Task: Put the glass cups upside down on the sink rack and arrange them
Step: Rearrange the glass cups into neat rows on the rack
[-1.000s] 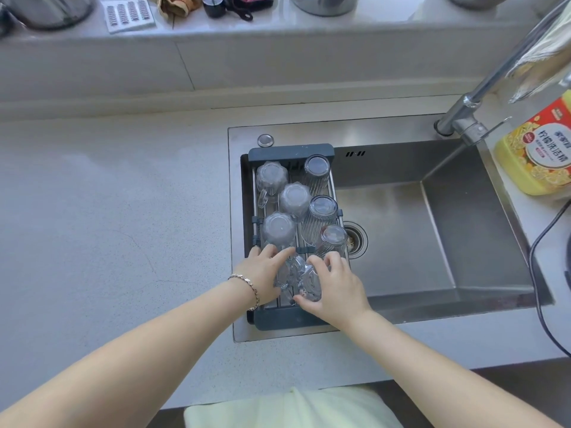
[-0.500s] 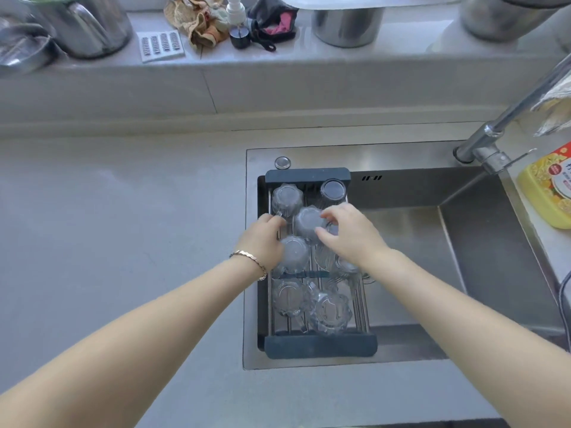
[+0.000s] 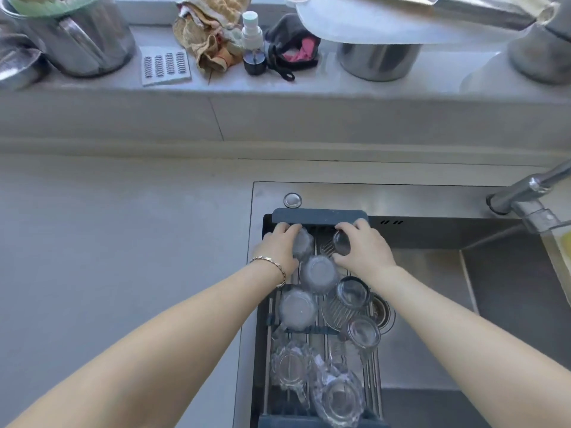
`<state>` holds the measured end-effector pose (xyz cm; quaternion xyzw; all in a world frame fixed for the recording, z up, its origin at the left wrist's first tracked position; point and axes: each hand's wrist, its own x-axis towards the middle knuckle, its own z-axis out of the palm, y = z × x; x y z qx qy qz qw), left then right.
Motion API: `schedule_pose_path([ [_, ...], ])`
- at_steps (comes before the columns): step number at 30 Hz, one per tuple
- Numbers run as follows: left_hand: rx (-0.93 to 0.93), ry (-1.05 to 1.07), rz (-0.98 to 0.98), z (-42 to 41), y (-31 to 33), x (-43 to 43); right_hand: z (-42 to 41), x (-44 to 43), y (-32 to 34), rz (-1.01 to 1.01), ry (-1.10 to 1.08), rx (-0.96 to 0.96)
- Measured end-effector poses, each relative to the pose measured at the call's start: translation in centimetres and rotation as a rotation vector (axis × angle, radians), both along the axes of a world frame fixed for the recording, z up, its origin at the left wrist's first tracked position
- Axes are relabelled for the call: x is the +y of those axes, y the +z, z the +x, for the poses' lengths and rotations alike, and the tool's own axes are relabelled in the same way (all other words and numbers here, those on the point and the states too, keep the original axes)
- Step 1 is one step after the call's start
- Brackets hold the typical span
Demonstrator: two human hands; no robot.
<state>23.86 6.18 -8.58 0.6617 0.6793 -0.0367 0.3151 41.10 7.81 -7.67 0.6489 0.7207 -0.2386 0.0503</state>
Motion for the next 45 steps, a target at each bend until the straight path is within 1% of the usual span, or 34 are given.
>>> schedule_pose_path([
  [3,0.016,0.012,0.008,0.2,-0.8,0.0,-0.1,-1.0,-0.4,0.099,-0.037,0.056],
  [6,0.012,0.012,0.029,0.3,-1.2,0.1,-0.3,-1.0,-0.6,0.145,-0.061,0.085],
  [9,-0.009,-0.005,0.043,0.3,-1.6,0.8,-0.2,-0.8,-0.8,0.133,-0.098,0.094],
  [14,0.016,-0.107,0.062,-0.1,-1.8,1.4,0.1,-0.6,-0.4,0.050,-0.154,0.067],
  [16,0.002,-0.083,0.059,-0.2,-1.9,0.9,-0.3,-1.4,0.1,0.195,-0.102,0.042],
  [18,-0.040,-0.046,0.067,-0.4,-2.0,0.5,-0.9,-2.7,0.5,0.397,0.036,0.034],
  [19,-0.055,-0.033,0.069,-0.5,-1.9,0.3,-1.3,-3.3,0.8,0.381,0.117,0.025],
  [20,-0.065,-0.023,0.070,-0.7,-1.8,0.1,-1.8,-3.9,1.2,0.276,0.179,0.008],
  [22,-0.081,0.004,0.091,-0.9,-1.3,-0.5,-2.5,-4.6,0.9,0.008,0.225,-0.046],
  [23,-0.087,0.027,0.125,-1.0,-1.0,-0.9,-2.6,-4.5,0.5,-0.079,0.247,-0.088],
  [25,-0.109,0.078,0.224,-1.1,-0.5,-2.1,-2.9,-4.1,0.0,-0.151,0.303,-0.132],
  [27,-0.148,0.063,0.249,-1.2,-0.1,-3.6,-3.0,-3.9,-0.2,-0.195,0.303,-0.131],
  [29,-0.166,-0.044,0.119,-0.9,0.1,-5.4,-2.8,-4.0,-0.4,-0.188,0.275,-0.112],
  [31,-0.088,-0.186,-0.036,-0.4,0.0,-7.0,-2.6,-4.4,-0.4,-0.147,0.252,-0.103],
  [32,-0.036,-0.222,-0.069,-0.2,0.0,-7.4,-2.5,-4.5,-0.5,-0.128,0.236,-0.096],
  [35,0.028,-0.248,-0.077,0.5,0.2,-7.7,-2.3,-5.1,-0.9,-0.090,0.161,-0.058],
  [40,0.139,-0.289,-0.201,1.1,0.7,-7.6,-2.0,-5.9,-1.2,-0.017,0.070,-0.008],
  [45,0.143,-0.220,-0.157,1.8,0.8,-8.1,-1.6,-6.2,-0.7,0.030,0.054,0.019],
])
